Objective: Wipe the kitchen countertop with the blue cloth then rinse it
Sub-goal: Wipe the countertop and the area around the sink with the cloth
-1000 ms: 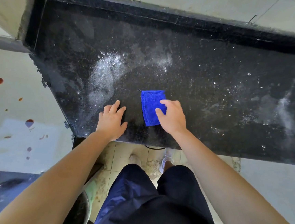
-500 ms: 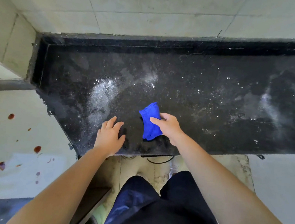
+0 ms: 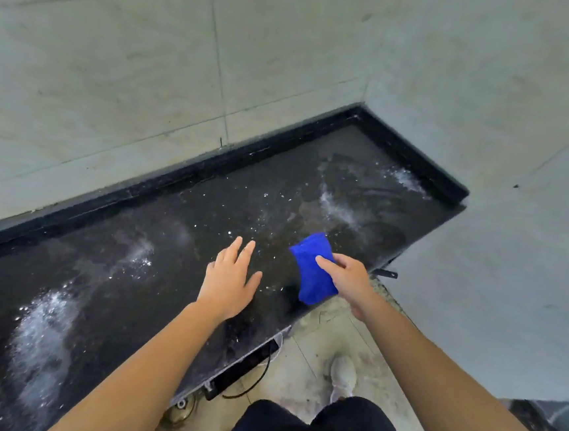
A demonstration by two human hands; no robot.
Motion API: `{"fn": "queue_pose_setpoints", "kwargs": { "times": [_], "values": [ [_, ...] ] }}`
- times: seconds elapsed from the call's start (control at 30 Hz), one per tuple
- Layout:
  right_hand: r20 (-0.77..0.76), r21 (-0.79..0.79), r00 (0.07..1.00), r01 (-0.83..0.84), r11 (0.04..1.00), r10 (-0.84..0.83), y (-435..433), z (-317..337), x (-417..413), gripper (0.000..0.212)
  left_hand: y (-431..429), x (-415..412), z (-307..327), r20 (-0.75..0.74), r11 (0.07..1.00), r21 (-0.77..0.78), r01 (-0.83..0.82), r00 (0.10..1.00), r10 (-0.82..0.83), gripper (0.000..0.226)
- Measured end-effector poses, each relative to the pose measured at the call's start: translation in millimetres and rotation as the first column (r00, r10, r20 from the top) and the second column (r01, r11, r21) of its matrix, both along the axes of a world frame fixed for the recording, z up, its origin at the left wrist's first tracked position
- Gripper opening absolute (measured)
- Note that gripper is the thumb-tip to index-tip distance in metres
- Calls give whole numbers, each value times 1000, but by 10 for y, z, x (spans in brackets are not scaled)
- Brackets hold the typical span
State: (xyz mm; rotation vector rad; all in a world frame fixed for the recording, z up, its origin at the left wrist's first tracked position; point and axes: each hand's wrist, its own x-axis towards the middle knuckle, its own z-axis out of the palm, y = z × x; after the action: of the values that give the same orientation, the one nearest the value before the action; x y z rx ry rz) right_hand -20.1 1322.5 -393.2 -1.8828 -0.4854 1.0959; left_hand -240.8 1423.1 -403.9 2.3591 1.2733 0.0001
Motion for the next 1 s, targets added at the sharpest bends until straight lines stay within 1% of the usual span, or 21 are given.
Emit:
{"fn": "queue_pose_setpoints", "kwargs": {
  "times": [0.07, 0.13, 0.23, 0.3, 0.37, 0.43, 0.47, 0.53, 0.6, 0.63, 0.67, 0.7, 0.73, 0.77, 0.8, 0.83, 0.87, 0.93, 0.97, 1.0],
  "values": [
    [-13, 13, 998, 61, 998, -61, -115, -4, 354, 7, -14, 371, 57, -35, 997, 20, 71, 997, -70, 67],
    [-35, 17, 995, 93, 996, -92, -223, -31, 720, 11, -29, 732, 54, -63, 993, 12, 115, 991, -114, 67],
    [-68, 8, 986, 151, 989, -150, -334, -135, 1325, 13, -17, 1273, -27, -105, 991, 5, 132, 986, -131, 67],
    [-41, 0, 982, 185, 983, -185, -362, -200, 1813, 13, -15, 1679, -126, -126, 993, -11, 114, 985, -115, 67],
    [37, -17, 975, 218, 976, -217, -356, -280, 2399, 18, -61, 2133, -233, -148, 996, -64, 62, 986, -71, 69],
    [187, -53, 957, 235, 971, -221, -325, -326, 2934, 22, -116, 2550, -315, -177, 992, -127, 25, 983, -48, 72],
    [284, -55, 933, 245, 968, -220, -294, -346, 3197, 23, -127, 2767, -358, -194, 989, -146, 16, 980, -45, 73],
    [477, -16, 854, 243, 970, -206, -206, -384, 3617, 25, -127, 3149, -403, -216, 986, -165, -5, 976, -31, 75],
    [646, 10, 748, 193, 981, -153, -117, -452, 3948, 20, -130, 3502, -428, -215, 980, -193, -49, 977, 6, 75],
    [728, 16, 677, 139, 990, -107, -85, -505, 4057, 27, -138, 3637, -429, -210, 977, -206, -64, 977, 20, 75],
    [795, -9, 606, 54, 998, -26, -65, -587, 4159, 35, -145, 3756, -433, -209, 974, -215, -71, 978, 25, 75],
    [839, -71, 538, -46, 996, 84, -42, -686, 4247, 40, -142, 3856, -445, -211, 974, -215, -68, 977, 22, 75],
    [845, -170, 486, -151, 974, 223, -25, -816, 4312, 42, -130, 3932, -462, -215, 976, -209, -59, 977, 14, 74],
    [806, -302, 452, -242, 922, 382, -11, -941, 4346, 43, -107, 3989, -482, -220, 978, -201, -52, 975, 7, 74],
    [725, -431, 440, -311, 847, 530, -7, -1058, 4352, 44, -80, 4035, -505, -230, 980, -193, -46, 973, 1, 74],
    [639, -520, 452, -344, 782, 623, 1, -1147, 4345, 43, -43, 4073, -536, -241, 982, -187, -40, 971, -6, 74],
    [597, -543, 485, -342, 767, 639, 23, -1206, 4334, 42, -1, 4107, -572, -250, 983, -182, -34, 968, -13, 74],
    [622, -478, 555, -289, 829, 552, 93, -1232, 4277, 44, 99, 4168, -649, -259, 984, -177, -26, 966, -21, 73],
    [638, -444, 575, -267, 855, 511, 149, -1230, 4243, 48, 160, 4199, -694, -260, 985, -172, -19, 965, -27, 72],
    [641, -440, 578, -262, 859, 504, 209, -1230, 4209, 52, 222, 4234, -741, -262, 986, -168, -8, 964, -36, 71]
  ]
}}
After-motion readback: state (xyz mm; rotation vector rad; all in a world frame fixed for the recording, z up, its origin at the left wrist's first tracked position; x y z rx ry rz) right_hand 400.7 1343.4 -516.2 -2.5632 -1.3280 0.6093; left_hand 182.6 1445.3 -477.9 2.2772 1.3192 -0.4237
